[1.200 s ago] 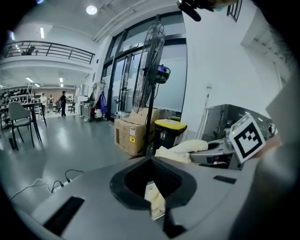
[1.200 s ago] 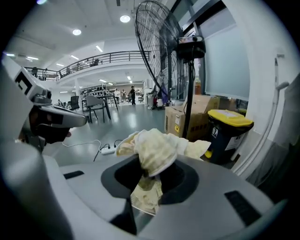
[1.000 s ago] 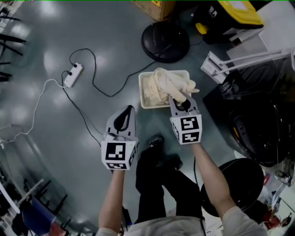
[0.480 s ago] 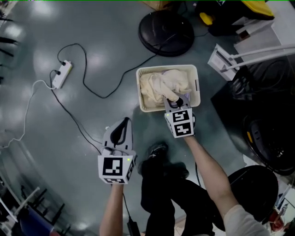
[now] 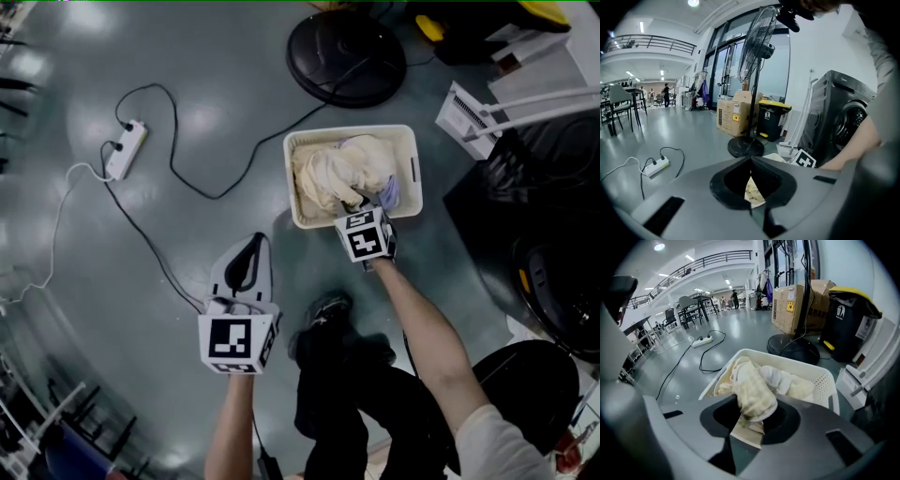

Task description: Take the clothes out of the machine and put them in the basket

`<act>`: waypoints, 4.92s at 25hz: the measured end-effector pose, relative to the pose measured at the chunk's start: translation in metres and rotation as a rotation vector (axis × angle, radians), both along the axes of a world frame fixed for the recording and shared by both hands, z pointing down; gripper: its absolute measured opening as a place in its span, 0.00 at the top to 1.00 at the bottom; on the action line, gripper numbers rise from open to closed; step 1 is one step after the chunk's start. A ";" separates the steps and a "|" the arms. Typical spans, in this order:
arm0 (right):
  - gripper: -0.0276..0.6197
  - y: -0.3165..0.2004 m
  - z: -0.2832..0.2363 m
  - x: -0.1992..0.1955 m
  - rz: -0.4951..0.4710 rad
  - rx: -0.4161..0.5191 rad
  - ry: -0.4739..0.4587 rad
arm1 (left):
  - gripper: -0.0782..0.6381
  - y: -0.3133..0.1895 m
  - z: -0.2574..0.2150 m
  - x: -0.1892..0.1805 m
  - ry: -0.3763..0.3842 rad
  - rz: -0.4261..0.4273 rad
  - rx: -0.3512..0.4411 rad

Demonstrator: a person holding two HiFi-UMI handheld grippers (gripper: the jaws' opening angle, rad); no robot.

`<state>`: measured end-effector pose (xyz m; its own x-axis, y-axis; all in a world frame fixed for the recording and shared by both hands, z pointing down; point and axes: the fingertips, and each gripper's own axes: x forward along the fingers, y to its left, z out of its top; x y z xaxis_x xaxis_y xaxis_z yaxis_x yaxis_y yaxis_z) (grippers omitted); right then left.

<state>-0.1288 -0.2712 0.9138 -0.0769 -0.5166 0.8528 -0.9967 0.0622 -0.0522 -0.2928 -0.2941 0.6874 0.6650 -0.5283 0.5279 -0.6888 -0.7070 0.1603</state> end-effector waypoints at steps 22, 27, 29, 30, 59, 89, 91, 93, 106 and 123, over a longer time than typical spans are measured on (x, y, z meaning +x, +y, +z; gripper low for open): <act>0.77 0.016 -0.139 0.022 0.064 0.183 -0.004 | 0.87 0.029 -0.091 0.050 -0.013 0.102 -0.006; 0.92 0.024 -0.180 0.033 0.132 0.231 -0.026 | 0.87 0.034 -0.115 0.065 -0.013 0.140 -0.001; 0.92 0.029 -0.200 0.039 0.154 0.250 -0.049 | 0.87 0.037 -0.125 0.075 -0.011 0.156 0.004; 0.92 0.032 -0.210 0.043 0.167 0.261 -0.056 | 0.87 0.039 -0.132 0.081 -0.010 0.165 0.005; 0.92 0.512 -0.487 0.272 1.106 0.460 0.255 | 0.87 0.311 -0.268 0.370 0.077 0.836 0.007; 0.92 0.599 -0.914 0.241 1.099 0.722 0.565 | 0.87 0.365 -0.655 0.372 0.335 0.943 0.251; 0.92 0.600 -0.928 0.243 1.095 0.737 0.566 | 0.87 0.360 -0.669 0.371 0.348 0.931 0.258; 0.92 0.603 -0.937 0.240 1.090 0.742 0.558 | 0.87 0.359 -0.680 0.366 0.352 0.925 0.270; 0.92 0.619 -0.959 0.223 1.101 0.789 0.556 | 0.87 0.367 -0.716 0.348 0.380 0.911 0.323; 0.92 0.612 -0.964 0.224 1.067 0.785 0.558 | 0.87 0.365 -0.713 0.343 0.376 0.893 0.321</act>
